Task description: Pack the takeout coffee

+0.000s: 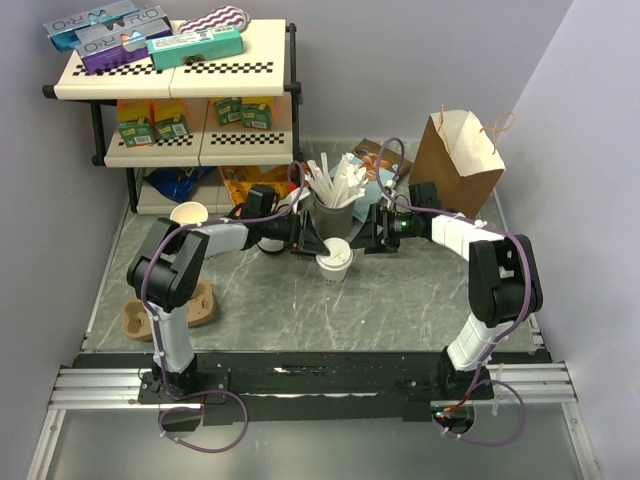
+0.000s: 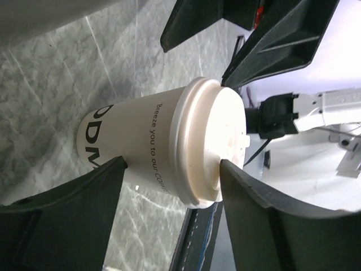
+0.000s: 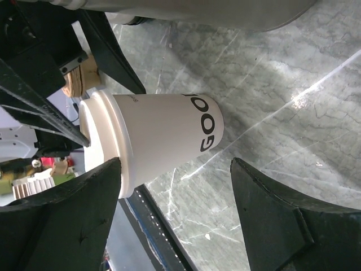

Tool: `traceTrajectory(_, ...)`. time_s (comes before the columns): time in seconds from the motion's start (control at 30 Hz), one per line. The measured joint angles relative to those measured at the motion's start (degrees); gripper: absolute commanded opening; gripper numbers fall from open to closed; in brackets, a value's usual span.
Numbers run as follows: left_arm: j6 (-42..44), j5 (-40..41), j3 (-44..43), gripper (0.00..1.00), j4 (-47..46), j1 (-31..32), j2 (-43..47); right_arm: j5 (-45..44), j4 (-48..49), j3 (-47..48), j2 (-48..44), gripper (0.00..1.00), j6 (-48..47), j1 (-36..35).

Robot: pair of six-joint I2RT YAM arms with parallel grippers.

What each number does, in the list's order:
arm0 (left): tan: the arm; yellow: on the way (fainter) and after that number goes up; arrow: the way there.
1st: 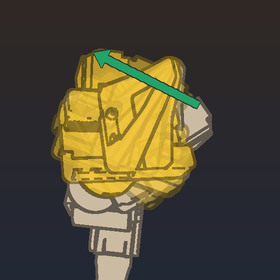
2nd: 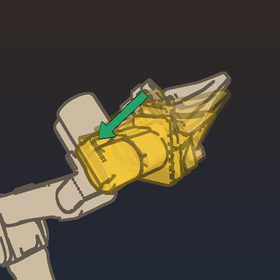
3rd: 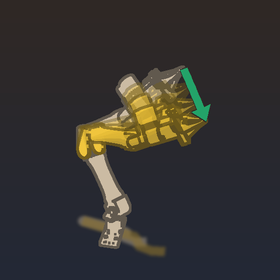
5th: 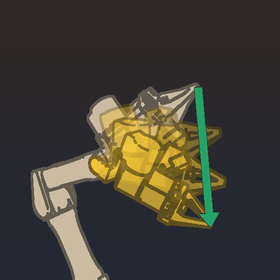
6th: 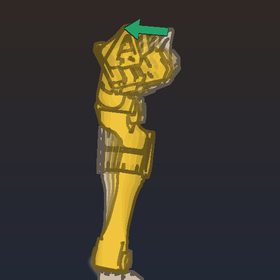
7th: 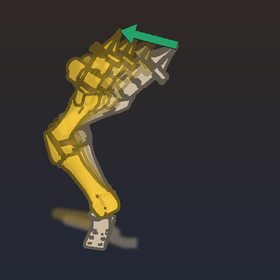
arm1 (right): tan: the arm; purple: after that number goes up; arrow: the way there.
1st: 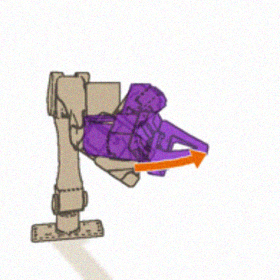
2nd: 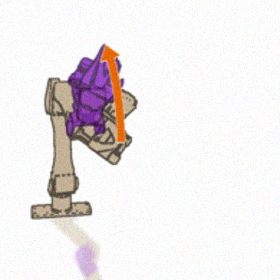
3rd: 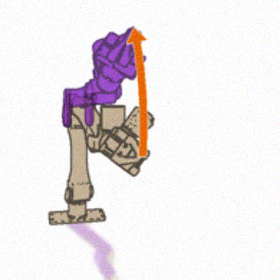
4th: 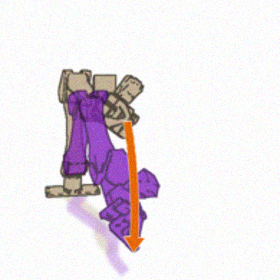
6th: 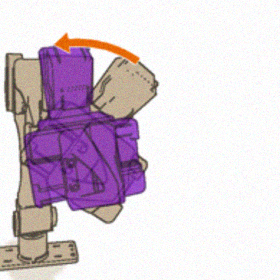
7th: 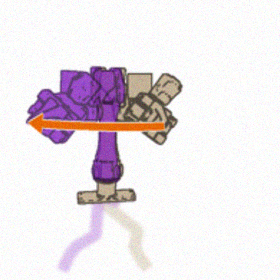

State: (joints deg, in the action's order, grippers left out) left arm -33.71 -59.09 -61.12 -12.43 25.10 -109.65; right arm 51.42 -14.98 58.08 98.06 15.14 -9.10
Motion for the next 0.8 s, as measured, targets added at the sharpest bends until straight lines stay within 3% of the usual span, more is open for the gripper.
traceTrajectory(0.43,17.2,1.2,-8.1,0.79,20.2,0.0,6.7,-2.3,1.3,-1.2,-5.0,0.89,-2.4,0.0)
traceTrajectory(0.67,31.8,7.4,-10.8,0.82,32.4,0.7,9.8,-2.6,0.4,-1.2,-9.4,0.90,-4.4,0.0)
traceTrajectory(0.7,33.9,9.2,-11.1,0.99,33.9,1.4,10.4,-2.8,0.0,-1.2,-10.4,0.91,-5.1,0.0)
traceTrajectory(0.8,39.3,13.9,-12.2,0.99,37.0,4.0,11.8,-3.5,-1.3,-1.2,-14.1,0.91,-7.4,0.0)
